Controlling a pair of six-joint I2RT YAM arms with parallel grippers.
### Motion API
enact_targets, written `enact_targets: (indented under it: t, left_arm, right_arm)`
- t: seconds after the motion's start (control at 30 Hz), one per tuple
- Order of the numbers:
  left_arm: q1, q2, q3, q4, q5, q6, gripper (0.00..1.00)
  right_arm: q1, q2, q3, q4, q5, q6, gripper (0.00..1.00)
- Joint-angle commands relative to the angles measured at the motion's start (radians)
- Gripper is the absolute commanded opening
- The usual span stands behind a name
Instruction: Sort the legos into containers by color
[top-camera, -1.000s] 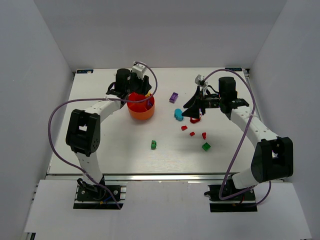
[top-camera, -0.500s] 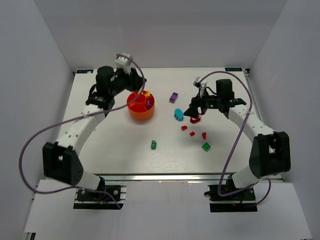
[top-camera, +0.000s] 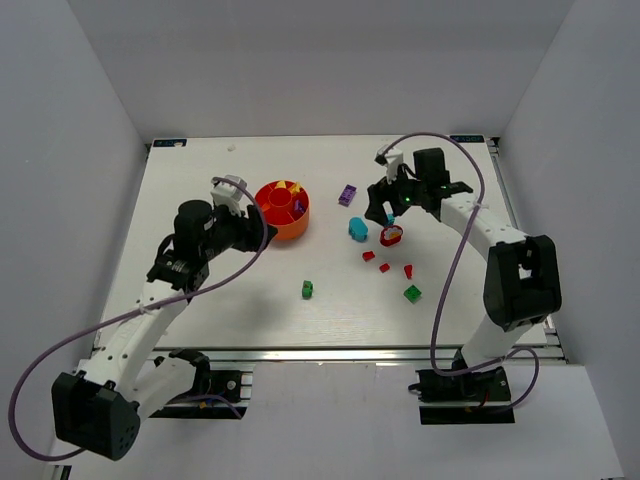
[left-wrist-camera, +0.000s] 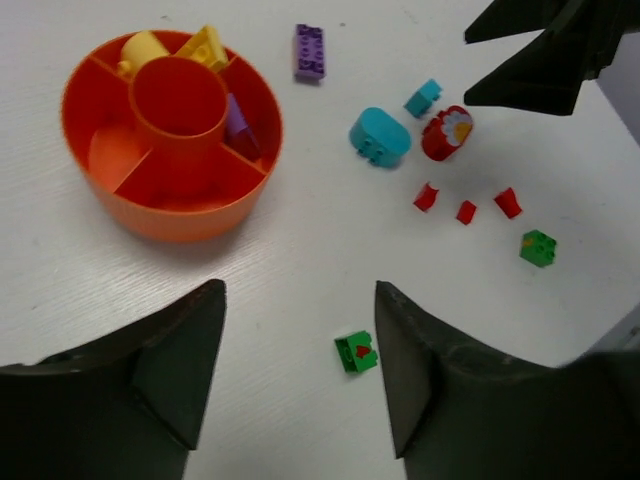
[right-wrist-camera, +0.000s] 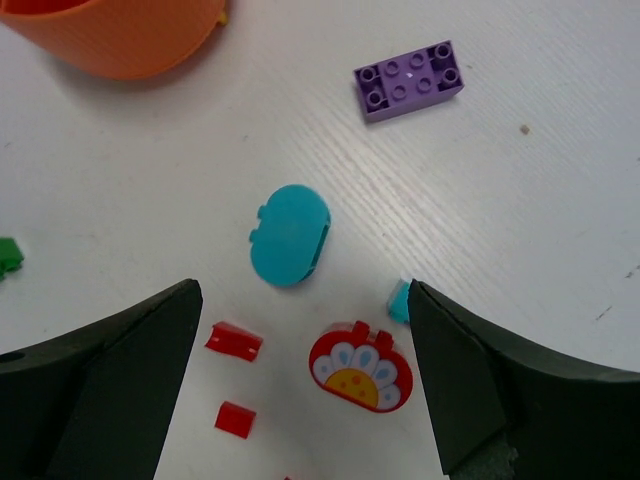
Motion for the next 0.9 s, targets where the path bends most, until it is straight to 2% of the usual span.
enact_targets:
  t: [0.0,0.03,0.1,0.13,0.17,0.23,0.27,0.37,0.57,0.67,0.87]
  left_arm:
    - [-0.01,-0.058,-0.019,-0.066,-0.134,0.047,0.67]
    - [-0.01,-0.079,-0.014,-0.069,-0.144,0.048,0.63]
    - [0.002,-0.107,-0.022,-0.06,-0.165,0.051,0.55]
    - [0.002,-0.121,-0.03,-0.051,-0.171,0.05,0.54]
    - [0.002,-0.147,-0.034,-0.045,-0.191,0.048,0.54]
    - [0.002,-0.165,-0.04,-0.046,-0.23,0.05,0.54]
    - [0.002,-0.182,-0.042,-0.048,-0.245,0.054,0.54]
    - [-0.007,-0.217,-0.053,-0.034,-0.276,0.056,0.55]
    - [-0.007,-0.231,-0.067,-0.02,-0.279,0.059,0.55]
    - [-0.007,-0.216,-0.064,-0.026,-0.27,0.06,0.55]
    - [-0.007,-0.213,-0.064,-0.023,-0.263,0.062,0.56]
  right_arm:
    - [0.022,0.054,0.099,0.05,0.144,0.06,0.88]
    - [0.025,0.082,0.172,0.049,0.171,0.16,0.88]
    - [0.033,0.203,0.287,-0.023,0.213,0.25,0.87]
    - [0.036,0.241,0.399,-0.049,0.224,0.304,0.87]
    - [0.039,0.321,0.445,-0.075,0.23,0.409,0.87]
    - [0.051,0.419,0.536,-0.126,0.264,0.52,0.88]
    - [0.064,0.45,0.624,-0.146,0.315,0.624,0.88]
    - [0.088,0.561,0.798,-0.239,0.423,0.777,0.89]
    - [0.13,0.605,0.806,-0.204,0.564,0.898,0.89]
    - [0.153,0.641,0.843,-0.248,0.667,0.925,0.89]
    - [0.159,0.699,0.828,-0.246,0.712,0.975,0.89]
